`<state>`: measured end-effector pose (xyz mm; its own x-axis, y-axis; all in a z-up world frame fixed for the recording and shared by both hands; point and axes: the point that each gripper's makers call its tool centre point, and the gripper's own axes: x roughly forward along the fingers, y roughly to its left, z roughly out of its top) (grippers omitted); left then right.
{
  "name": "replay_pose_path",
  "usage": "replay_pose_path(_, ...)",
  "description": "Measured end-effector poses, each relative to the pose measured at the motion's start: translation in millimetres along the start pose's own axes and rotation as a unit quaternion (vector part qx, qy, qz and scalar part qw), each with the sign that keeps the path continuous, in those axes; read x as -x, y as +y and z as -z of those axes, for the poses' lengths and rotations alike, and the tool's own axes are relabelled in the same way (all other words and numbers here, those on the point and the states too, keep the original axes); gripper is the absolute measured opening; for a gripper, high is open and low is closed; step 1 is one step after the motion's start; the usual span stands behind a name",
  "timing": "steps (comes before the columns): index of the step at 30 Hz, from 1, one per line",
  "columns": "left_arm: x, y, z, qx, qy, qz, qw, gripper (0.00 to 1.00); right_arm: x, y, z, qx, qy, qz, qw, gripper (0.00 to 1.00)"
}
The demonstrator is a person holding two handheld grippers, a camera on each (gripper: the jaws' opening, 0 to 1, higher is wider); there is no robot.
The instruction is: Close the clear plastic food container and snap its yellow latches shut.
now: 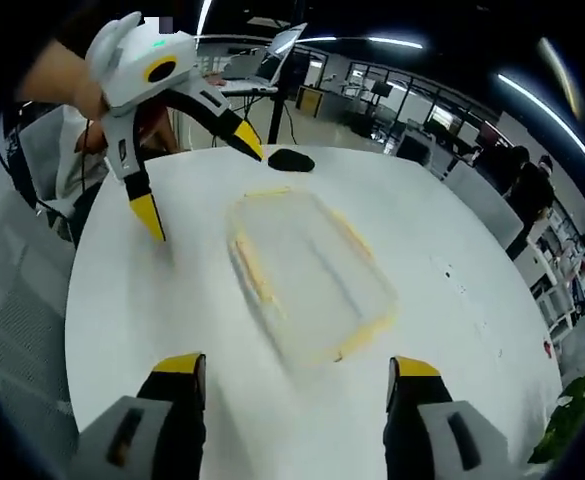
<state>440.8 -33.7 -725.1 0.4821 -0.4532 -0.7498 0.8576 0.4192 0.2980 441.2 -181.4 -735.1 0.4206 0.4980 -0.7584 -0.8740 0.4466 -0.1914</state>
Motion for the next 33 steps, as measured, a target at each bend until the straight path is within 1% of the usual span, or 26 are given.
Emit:
replay_pose_path(3,2,-4.4,1.4,0.012,-0.003,-0.003,0.9999,0.79,4,3,-1.8,-0.017,-0.016,0.008,0.9997,0.73)
replay_pose_path(6,4,-8.6,4.3,0.025,-0.006,-0.004,0.9997,0.79,8,7,-2.1,-0.016,-0.023,0.014,0.9995,0.72)
replay_pose_path(11,8,-17.1,9.3,0.046,-0.011,-0.007,0.9989,0.79,14,13,-2.8,-0.029,-0.039,0.02,0.9986,0.73)
replay_pose_path(16,14,-20.2,11.1,0.068,-0.024,-0.015,0.9973,0.79,21,17,-1.7,-0.046,-0.057,0.031,0.9968,0.72)
replay_pose_path(18,17,-22.8,11.6,0.076,-0.03,-0.019,0.9965,0.79,23,19,1.1,-0.05,-0.06,0.035,0.9963,0.72)
replay_pose_path(23,24,-29.8,14.4,0.076,-0.04,-0.032,0.9957,0.77,28,24,9.7,-0.059,-0.061,0.039,0.9956,0.72)
replay_pose_path(26,29,-33.6,15.5,0.089,-0.047,-0.036,0.9943,0.78,32,27,14.3,-0.066,-0.064,0.043,0.9948,0.72)
replay_pose_path(29,33,-39.0,19.3,0.092,-0.048,-0.042,0.9937,0.77,37,31,19.9,-0.071,-0.068,0.047,0.9941,0.72)
replay_pose_path(31,36,-42.7,20.6,0.097,-0.054,-0.045,0.9928,0.77,41,34,20.9,-0.074,-0.074,0.048,0.9933,0.72)
replay_pose_path(33,39,-47.2,22.8,0.1,-0.054,-0.048,0.9924,0.77,44,36,22.3,-0.073,-0.077,0.052,0.993,0.72)
